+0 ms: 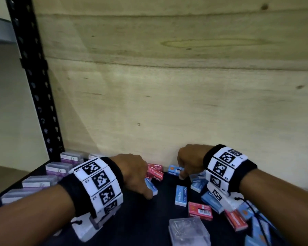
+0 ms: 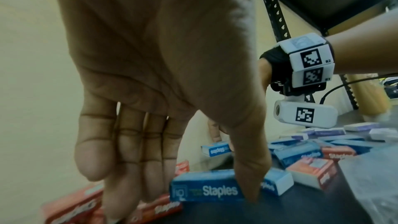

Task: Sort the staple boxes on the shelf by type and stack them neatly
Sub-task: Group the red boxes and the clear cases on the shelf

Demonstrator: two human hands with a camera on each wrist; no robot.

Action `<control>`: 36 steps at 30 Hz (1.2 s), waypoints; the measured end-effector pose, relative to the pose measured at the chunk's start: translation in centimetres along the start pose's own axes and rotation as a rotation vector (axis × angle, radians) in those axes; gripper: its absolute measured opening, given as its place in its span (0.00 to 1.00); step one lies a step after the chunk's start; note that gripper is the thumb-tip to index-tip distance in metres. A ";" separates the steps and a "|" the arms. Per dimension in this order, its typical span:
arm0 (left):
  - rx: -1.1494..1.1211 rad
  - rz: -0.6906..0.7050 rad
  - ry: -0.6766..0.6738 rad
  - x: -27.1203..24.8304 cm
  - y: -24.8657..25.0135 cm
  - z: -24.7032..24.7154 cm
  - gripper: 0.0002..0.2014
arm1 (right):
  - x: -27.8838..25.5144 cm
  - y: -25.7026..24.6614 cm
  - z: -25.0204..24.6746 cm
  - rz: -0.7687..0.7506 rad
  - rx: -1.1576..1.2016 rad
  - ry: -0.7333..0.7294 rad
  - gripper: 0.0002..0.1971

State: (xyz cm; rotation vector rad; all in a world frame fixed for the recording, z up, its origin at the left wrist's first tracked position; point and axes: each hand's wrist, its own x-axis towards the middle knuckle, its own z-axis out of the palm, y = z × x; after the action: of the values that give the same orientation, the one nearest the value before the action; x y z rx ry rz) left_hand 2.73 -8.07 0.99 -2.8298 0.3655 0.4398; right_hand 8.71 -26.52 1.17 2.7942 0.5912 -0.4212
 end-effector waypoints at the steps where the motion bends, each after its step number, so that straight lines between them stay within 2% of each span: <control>1: -0.004 0.019 0.021 0.0 0.5 -0.4 0.29 | -0.4 0.6 -0.1 0.006 0.005 0.010 0.21; 5: -0.035 0.092 0.090 0.5 2.9 -1.3 0.31 | -2.2 3.3 0.1 0.052 -0.005 0.031 0.24; 10: -0.003 0.165 0.096 1.8 6.0 -1.4 0.33 | -5.0 6.7 1.6 0.141 0.022 -0.004 0.30; 15: 0.012 0.191 0.105 2.7 7.5 -1.6 0.33 | -6.7 7.9 2.9 0.167 0.048 -0.094 0.28; 21: 0.008 0.201 0.086 3.2 8.0 -1.3 0.34 | -6.7 7.2 4.1 0.129 0.119 -0.061 0.23; 25: 0.051 0.217 0.109 2.7 7.7 -1.2 0.34 | -6.8 6.7 4.3 0.126 0.148 -0.043 0.23; 29: 0.022 0.388 0.229 2.0 7.7 -1.5 0.26 | -8.2 6.9 3.9 0.118 0.162 -0.017 0.19; 32: 0.007 0.519 0.174 1.6 8.3 -1.8 0.18 | -9.6 6.8 3.9 0.095 0.202 -0.054 0.18; 36: 0.036 0.561 0.107 1.4 9.4 -1.9 0.17 | -11.0 6.1 4.7 0.068 0.205 -0.151 0.25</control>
State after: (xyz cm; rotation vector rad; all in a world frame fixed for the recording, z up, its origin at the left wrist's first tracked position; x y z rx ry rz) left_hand 1.81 -17.71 0.28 -2.6864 1.1856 0.3757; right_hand 0.63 -37.23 1.55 2.9291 0.4406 -0.7073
